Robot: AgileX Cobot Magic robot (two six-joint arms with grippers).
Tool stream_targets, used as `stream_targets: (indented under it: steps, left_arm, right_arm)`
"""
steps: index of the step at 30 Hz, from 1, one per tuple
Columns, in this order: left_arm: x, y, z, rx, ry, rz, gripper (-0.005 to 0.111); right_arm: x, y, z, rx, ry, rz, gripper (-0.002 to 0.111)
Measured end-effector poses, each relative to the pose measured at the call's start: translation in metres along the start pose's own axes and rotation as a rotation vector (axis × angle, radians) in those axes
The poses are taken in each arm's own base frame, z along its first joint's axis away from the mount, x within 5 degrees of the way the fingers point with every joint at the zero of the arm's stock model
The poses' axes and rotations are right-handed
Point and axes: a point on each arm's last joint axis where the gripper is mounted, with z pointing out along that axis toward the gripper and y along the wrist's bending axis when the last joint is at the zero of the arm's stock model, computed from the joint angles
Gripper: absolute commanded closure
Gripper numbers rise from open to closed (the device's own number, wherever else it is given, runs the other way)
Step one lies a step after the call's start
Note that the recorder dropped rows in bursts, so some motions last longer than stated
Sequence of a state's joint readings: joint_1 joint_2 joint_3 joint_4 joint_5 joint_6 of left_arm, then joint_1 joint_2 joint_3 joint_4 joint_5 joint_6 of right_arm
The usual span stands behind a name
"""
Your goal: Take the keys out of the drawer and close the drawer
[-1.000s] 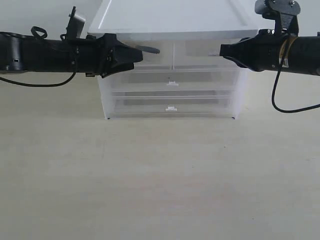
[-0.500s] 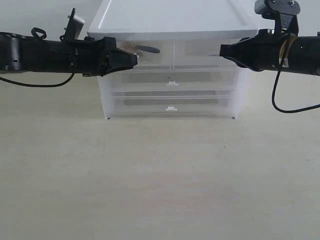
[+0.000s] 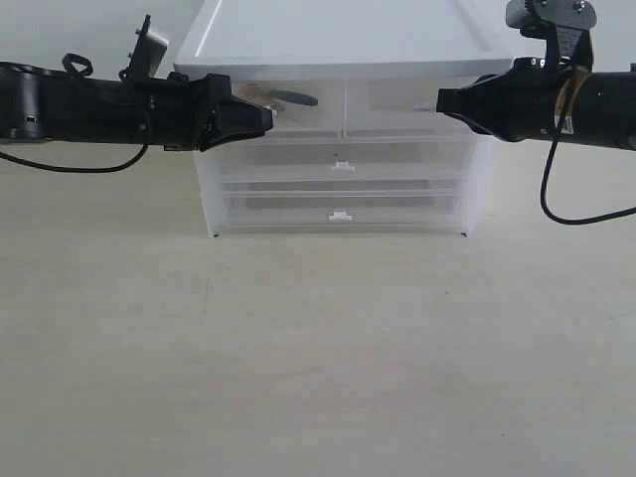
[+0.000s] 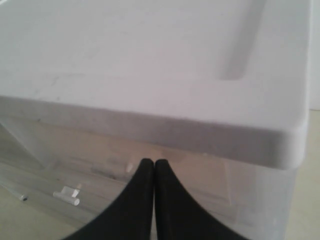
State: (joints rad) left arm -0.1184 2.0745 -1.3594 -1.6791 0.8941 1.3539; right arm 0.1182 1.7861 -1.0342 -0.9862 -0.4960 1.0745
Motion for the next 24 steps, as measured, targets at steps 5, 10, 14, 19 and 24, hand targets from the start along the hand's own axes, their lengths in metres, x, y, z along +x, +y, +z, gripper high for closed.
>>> stream_targets:
  steps: [5,10,14,19,24]
  left_arm:
    - [0.0001,0.0,0.0,0.0,0.001,0.001,0.102]
    - [0.0003,-0.0007,0.0,0.008,0.003,0.001,0.102]
    - [0.0003,-0.001,-0.0002,0.013,0.004,0.001,0.102]
    - [0.0032,-0.0002,-0.0003,0.019,-0.006,-0.028,0.102]
    - [0.0089,0.0005,-0.0017,0.031,-0.002,-0.056,0.102]
  right_arm:
    - [0.0,0.0,0.0,0.0,0.0,0.0,0.108]
    - [0.0,0.0,0.0,0.0,0.0,0.0,0.108]
    - [0.0,0.0,0.0,0.0,0.0,-0.001,0.108]
    - [0.0,0.0,0.0,0.0,0.0,-0.001,0.108]
    - [0.0,0.0,0.0,0.0,0.0,-0.001,0.108]
